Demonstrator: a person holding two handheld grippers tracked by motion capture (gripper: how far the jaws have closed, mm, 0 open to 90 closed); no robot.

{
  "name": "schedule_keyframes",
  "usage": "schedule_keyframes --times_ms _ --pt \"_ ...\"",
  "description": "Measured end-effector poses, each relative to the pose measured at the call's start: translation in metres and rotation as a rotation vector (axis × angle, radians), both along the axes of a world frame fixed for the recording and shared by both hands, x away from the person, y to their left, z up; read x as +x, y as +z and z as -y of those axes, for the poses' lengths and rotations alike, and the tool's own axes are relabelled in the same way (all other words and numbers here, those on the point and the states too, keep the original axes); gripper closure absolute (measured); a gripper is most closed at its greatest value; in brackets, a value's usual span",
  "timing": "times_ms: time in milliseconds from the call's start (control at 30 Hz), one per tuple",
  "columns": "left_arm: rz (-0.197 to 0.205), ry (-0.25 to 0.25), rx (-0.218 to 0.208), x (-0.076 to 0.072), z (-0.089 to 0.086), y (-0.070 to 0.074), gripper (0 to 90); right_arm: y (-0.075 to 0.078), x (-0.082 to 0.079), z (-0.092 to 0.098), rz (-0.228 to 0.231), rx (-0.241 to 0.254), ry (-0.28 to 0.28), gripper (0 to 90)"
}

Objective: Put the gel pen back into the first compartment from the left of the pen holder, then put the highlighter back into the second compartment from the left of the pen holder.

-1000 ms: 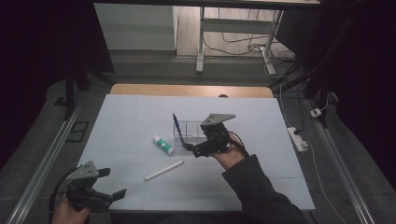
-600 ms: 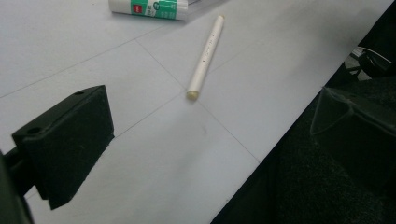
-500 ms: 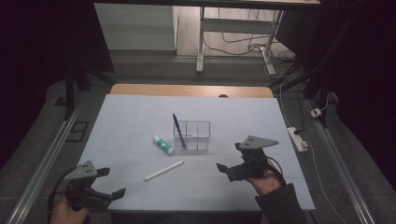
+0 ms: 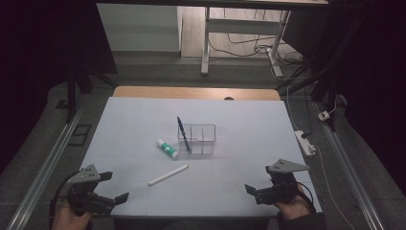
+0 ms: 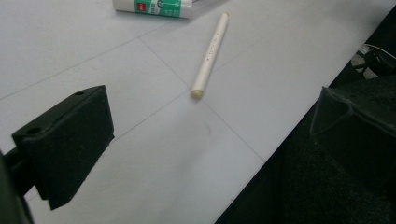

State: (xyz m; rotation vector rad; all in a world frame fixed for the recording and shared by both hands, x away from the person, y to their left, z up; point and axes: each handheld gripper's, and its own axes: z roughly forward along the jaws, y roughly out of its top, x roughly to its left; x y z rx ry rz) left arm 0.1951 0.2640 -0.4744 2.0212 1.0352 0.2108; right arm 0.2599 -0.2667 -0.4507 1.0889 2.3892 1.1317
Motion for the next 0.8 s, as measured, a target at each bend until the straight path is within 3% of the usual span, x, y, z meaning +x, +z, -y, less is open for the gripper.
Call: schedule_keyframes --times_ms 200,400,500,567,800 --pt "0.019 -0.010 0.017 0.004 0.003 0.000 0.0 -0.004 -0.001 0.003 -0.020 0.005 -0.007 0.0" --pt "0.019 -0.085 0.015 0.017 0.018 0.004 0.0 -0.004 -0.004 0.003 -0.016 0.009 -0.005 0.0" --pt "0.026 -0.098 0.019 0.026 0.027 0.003 0.0 -0.004 -0.004 0.003 -0.015 0.013 -0.006 0.0" --pt "0.019 -0.115 0.009 0.033 0.033 0.002 0.0 -0.004 -0.004 0.003 -0.016 0.013 -0.003 0.0" --pt "-0.039 -0.174 0.066 0.057 0.058 0.002 0.0 -0.004 -0.004 0.003 -0.018 0.011 0.000 0.0"
